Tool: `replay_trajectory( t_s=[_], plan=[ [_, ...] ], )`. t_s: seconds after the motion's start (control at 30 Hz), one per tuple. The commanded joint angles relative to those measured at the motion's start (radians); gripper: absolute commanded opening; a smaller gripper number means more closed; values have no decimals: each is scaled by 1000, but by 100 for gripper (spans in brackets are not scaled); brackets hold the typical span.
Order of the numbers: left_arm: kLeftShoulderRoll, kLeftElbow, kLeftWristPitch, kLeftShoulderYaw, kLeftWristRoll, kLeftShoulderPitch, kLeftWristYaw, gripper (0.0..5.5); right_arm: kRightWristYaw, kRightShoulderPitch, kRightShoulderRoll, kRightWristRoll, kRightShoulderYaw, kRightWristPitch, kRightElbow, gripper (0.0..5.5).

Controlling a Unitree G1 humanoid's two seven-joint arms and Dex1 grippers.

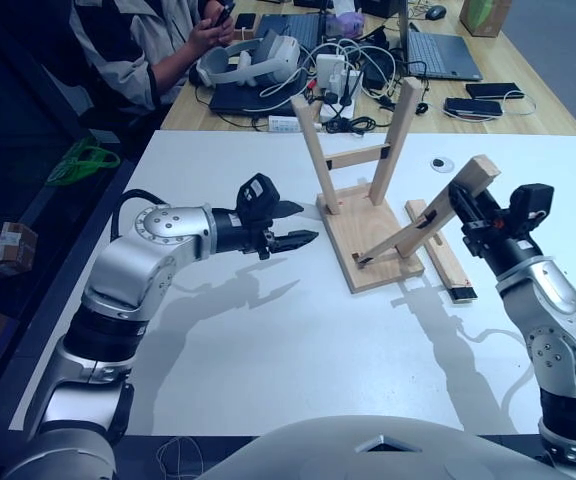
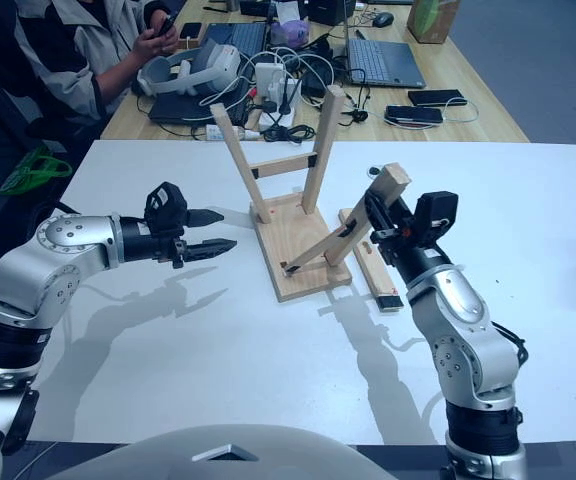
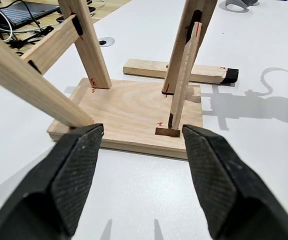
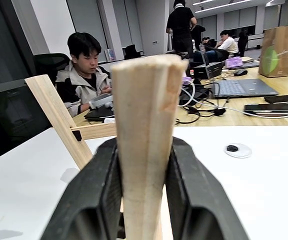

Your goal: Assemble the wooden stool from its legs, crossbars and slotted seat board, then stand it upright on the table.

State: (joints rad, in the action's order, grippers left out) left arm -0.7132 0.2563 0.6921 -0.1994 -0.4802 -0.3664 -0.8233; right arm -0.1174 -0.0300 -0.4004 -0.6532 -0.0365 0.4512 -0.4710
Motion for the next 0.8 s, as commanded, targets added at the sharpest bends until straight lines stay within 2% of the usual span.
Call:
replay_trajectory(
  t_s=[0.03, 0.47, 0.8],
  plan=[
    [-46, 18, -7, -9, 47, 28, -29, 293, -29, -37, 10, 47, 157, 172, 91, 100],
    [17, -6, 12, -134, 161, 24, -32, 293, -30, 63, 23, 79, 204, 166, 135, 100],
    [79, -75, 64, -180, 254, 3, 34, 293, -56, 74, 34, 79, 232, 185, 125, 100]
  ],
)
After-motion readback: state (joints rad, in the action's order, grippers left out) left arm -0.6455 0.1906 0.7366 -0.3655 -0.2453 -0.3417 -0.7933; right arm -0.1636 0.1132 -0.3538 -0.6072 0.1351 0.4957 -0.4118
